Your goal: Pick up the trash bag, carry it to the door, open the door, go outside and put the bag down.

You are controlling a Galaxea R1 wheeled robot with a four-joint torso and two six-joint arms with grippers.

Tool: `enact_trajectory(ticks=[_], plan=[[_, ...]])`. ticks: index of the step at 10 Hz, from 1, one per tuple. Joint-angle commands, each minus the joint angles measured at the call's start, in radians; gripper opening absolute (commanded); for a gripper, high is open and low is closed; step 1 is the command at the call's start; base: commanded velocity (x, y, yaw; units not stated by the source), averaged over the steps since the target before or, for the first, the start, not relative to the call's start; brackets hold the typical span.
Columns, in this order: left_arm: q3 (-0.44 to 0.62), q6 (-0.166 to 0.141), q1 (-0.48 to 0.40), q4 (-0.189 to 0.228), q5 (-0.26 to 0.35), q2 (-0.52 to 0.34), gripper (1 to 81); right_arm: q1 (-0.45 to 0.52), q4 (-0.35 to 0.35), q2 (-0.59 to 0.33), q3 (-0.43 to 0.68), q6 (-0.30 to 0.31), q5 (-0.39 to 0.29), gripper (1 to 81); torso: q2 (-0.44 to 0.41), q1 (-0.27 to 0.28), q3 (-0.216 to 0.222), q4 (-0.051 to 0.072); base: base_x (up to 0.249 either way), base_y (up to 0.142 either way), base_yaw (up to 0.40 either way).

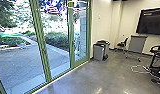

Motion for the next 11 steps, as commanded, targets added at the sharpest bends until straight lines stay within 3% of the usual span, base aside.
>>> enact_trajectory(ticks=[1, 4, 11], plan=[[-0.001, 0.004, -0.076, 0.008, 0.046, -0.004, 1.0, 0.054, -0.006, 0.005, 0.002, -0.003, -0.066, 81.1, 0.000, 0.000, 0.000, 0.000, 0.145, 0.000, 0.000], [-0.003, 0.006, -0.076, 0.008, 0.046, -0.004, 1.0, 0.051, -0.006, 0.005, 0.002, -0.003, -0.066, 81.1, 0.000, 0.000, 0.000, 0.000, 0.145, 0.000, 0.000], [-0.001, 0.004, -0.076, 0.008, 0.046, -0.004, 1.0, 0.049, -0.022, 0.010, -0.005, -0.001, -0.066, 81.1, 0.000, 0.000, 0.000, 0.000, 0.145, -0.063, 0.000]])
